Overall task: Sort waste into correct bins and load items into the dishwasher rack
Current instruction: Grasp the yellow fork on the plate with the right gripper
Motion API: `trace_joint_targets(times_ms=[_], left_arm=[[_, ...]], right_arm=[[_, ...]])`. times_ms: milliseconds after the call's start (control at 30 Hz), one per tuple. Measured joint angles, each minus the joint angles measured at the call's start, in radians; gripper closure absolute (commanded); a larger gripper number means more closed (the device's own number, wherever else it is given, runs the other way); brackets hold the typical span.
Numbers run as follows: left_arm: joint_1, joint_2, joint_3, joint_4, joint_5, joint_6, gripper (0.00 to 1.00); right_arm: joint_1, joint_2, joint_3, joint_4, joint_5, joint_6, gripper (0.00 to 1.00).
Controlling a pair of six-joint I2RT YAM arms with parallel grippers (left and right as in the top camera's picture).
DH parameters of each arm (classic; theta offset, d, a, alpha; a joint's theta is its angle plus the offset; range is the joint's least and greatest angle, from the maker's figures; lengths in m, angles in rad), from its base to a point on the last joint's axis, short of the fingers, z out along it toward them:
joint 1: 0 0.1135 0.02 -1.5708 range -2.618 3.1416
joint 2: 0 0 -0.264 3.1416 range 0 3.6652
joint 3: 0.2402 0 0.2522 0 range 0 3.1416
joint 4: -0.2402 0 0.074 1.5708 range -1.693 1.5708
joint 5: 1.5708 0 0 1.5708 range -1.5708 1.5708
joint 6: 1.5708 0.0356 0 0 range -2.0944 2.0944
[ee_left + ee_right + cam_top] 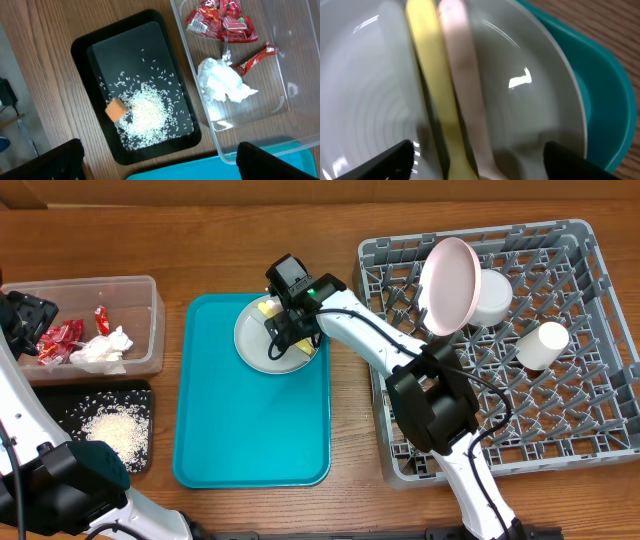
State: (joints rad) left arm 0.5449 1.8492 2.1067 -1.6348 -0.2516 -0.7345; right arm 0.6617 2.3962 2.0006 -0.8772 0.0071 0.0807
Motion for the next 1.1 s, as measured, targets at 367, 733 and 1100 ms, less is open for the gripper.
trace_joint_targets(times_ms=[367, 733, 1100], left_arm=[[0.0, 0.0, 0.0, 0.0, 0.0, 0.0, 0.0], [0.0, 0.0, 0.0, 0.0, 0.0, 0.0, 0.0], [0.0, 0.0, 0.0, 0.0, 0.0, 0.0, 0.0]], right_arm=[[0.0, 0.001, 0.0, 0.013, -0.003, 0.014, 0.5], [0.0, 0.001, 0.0, -0.008, -0.003, 0.024, 0.64], [0.0, 0.01, 0.002, -0.006, -0.008, 0.023, 0.8]])
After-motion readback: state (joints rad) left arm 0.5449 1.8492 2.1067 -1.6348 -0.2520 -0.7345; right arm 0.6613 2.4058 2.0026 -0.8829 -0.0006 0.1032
